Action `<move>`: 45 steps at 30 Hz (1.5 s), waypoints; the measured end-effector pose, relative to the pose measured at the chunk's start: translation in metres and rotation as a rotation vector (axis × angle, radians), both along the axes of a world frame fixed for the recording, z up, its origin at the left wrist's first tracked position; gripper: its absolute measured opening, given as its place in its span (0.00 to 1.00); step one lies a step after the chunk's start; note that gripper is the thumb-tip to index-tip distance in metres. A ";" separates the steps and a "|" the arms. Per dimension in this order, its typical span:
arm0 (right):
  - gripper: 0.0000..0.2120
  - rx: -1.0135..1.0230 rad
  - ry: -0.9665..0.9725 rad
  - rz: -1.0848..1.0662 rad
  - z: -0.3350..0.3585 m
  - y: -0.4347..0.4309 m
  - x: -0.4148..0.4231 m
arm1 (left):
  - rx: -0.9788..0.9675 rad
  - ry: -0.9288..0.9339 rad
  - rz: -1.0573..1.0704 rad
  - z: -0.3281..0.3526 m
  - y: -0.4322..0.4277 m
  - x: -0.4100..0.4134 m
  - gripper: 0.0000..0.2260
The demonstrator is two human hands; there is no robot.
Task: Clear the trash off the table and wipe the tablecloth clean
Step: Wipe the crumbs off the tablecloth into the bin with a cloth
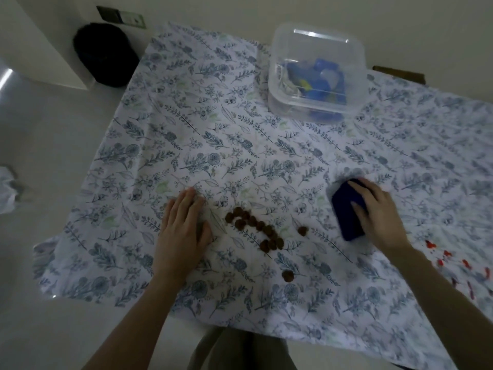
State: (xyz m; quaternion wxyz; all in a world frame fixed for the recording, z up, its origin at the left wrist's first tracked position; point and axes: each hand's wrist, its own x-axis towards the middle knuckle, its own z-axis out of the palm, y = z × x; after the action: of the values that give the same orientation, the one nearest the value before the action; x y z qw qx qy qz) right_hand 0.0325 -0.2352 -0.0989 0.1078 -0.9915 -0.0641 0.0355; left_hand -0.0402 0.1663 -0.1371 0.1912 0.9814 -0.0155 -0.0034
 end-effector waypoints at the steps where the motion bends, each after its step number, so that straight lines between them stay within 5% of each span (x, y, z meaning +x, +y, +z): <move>1: 0.22 0.007 0.013 -0.034 -0.002 0.003 -0.015 | -0.003 -0.002 0.002 0.001 0.000 0.000 0.24; 6: 0.31 0.006 -0.004 -0.276 -0.009 0.058 -0.081 | 0.005 -0.012 0.007 0.002 -0.001 0.000 0.24; 12: 0.28 0.081 0.006 -0.196 -0.014 0.107 -0.097 | -0.008 -0.026 0.017 0.003 -0.002 0.000 0.24; 19: 0.27 -0.032 -0.010 -0.103 -0.009 0.078 -0.099 | -0.022 -0.018 0.036 0.005 -0.002 -0.001 0.24; 23: 0.28 -0.114 0.010 -0.281 0.001 0.041 -0.098 | -0.032 -0.014 0.042 0.006 -0.003 -0.001 0.24; 28: 0.31 0.310 0.100 -0.431 -0.005 0.049 -0.116 | -0.043 -0.009 0.028 0.005 0.000 0.000 0.23; 34: 0.34 0.369 0.050 -0.759 -0.009 0.133 -0.167 | -0.007 -0.015 -0.080 0.008 0.014 0.007 0.21; 45: 0.41 0.112 0.036 -0.577 -0.011 0.158 -0.179 | 0.087 -0.050 -0.293 0.001 0.070 0.035 0.22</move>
State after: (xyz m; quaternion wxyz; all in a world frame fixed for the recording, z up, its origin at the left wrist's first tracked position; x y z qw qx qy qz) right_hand -0.1468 -0.0775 -0.1102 0.1692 -0.9605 0.2204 0.0174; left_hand -0.0055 0.2361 -0.1365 0.1453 0.9758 -0.1632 -0.0073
